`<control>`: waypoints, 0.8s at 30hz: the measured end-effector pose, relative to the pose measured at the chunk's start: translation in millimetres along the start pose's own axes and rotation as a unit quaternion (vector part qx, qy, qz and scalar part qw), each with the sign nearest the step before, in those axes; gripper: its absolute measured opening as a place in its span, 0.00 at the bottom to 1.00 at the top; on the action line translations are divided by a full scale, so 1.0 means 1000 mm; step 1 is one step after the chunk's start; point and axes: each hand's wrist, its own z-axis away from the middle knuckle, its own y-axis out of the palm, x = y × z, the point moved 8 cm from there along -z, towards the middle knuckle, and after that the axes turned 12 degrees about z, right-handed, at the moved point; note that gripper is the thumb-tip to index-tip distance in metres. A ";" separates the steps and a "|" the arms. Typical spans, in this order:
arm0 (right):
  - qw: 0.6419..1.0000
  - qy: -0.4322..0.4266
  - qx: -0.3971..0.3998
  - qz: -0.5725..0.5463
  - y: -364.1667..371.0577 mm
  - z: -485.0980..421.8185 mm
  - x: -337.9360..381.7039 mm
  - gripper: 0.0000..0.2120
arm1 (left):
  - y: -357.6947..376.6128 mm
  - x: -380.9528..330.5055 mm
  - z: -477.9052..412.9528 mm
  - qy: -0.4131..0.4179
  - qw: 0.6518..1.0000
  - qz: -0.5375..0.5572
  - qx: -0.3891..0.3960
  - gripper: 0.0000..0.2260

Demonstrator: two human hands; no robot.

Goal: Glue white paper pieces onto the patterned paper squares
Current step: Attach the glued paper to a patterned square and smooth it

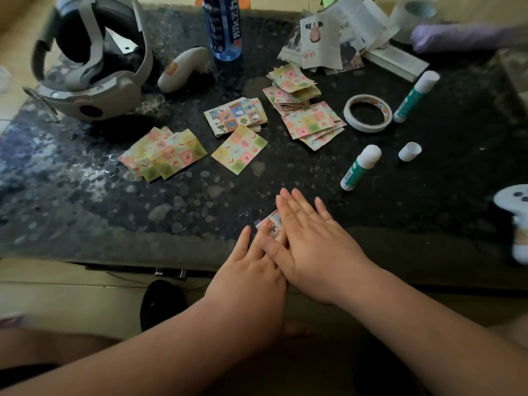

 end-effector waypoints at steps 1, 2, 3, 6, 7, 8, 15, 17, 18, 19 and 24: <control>1.000 0.006 0.001 0.003 0.000 0.002 0.000 0.41 | 0.001 0.001 0.000 -0.002 1.000 0.007 -0.006 0.51; 1.000 0.015 0.005 0.006 0.002 0.007 0.000 0.42 | 0.001 0.002 0.000 -0.003 1.000 0.018 -0.012 0.51; 1.000 0.025 0.007 0.009 0.004 0.013 0.000 0.44 | 0.001 0.003 0.000 -0.002 0.999 0.032 -0.018 0.51; 0.998 0.045 0.027 0.036 0.008 0.025 -0.003 0.45 | 0.001 0.006 -0.001 0.001 0.999 0.045 -0.013 0.52; 0.997 0.050 0.029 0.042 0.007 0.023 -0.005 0.44 | 0.002 0.006 -0.001 0.000 0.999 0.039 -0.007 0.51; 0.997 0.055 0.024 0.046 0.006 0.019 -0.008 0.43 | 0.001 0.005 -0.002 -0.001 1.000 0.029 -0.003 0.51; 0.995 0.053 0.019 0.079 0.002 0.030 -0.006 0.41 | -0.003 0.002 -0.001 -0.011 0.999 0.040 -0.002 0.49; 0.995 0.053 0.032 0.082 0.002 0.037 -0.010 0.40 | -0.004 0.004 0.001 -0.007 0.998 0.055 -0.013 0.47; 0.995 0.056 0.033 0.080 0.000 0.036 -0.015 0.39 | -0.006 0.005 0.001 -0.005 0.998 0.061 -0.019 0.45; 0.995 0.061 0.031 0.077 -0.003 0.033 -0.020 0.38 | -0.009 0.007 0.001 -0.001 0.997 0.067 -0.028 0.43; 0.996 0.059 0.037 0.057 -0.003 0.028 -0.024 0.35 | -0.050 0.021 0.001 -0.010 0.978 0.136 -0.160 0.21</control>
